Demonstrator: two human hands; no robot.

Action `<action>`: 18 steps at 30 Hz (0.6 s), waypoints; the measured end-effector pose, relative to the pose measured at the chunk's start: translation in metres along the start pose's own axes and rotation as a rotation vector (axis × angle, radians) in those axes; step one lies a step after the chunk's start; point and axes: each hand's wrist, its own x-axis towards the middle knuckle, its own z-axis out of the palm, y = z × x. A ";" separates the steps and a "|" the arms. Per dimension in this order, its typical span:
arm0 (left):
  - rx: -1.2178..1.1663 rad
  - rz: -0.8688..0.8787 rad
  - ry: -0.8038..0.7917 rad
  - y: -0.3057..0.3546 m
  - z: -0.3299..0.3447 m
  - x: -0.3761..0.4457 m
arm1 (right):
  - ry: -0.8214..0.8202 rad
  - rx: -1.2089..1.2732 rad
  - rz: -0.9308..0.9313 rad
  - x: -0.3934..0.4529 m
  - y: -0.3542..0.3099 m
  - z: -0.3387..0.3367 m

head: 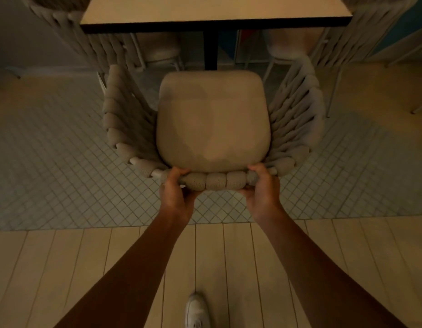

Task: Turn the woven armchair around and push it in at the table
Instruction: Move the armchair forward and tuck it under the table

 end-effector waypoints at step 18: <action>0.043 0.025 -0.071 -0.004 -0.021 -0.006 | -0.026 0.060 -0.070 -0.020 0.023 -0.019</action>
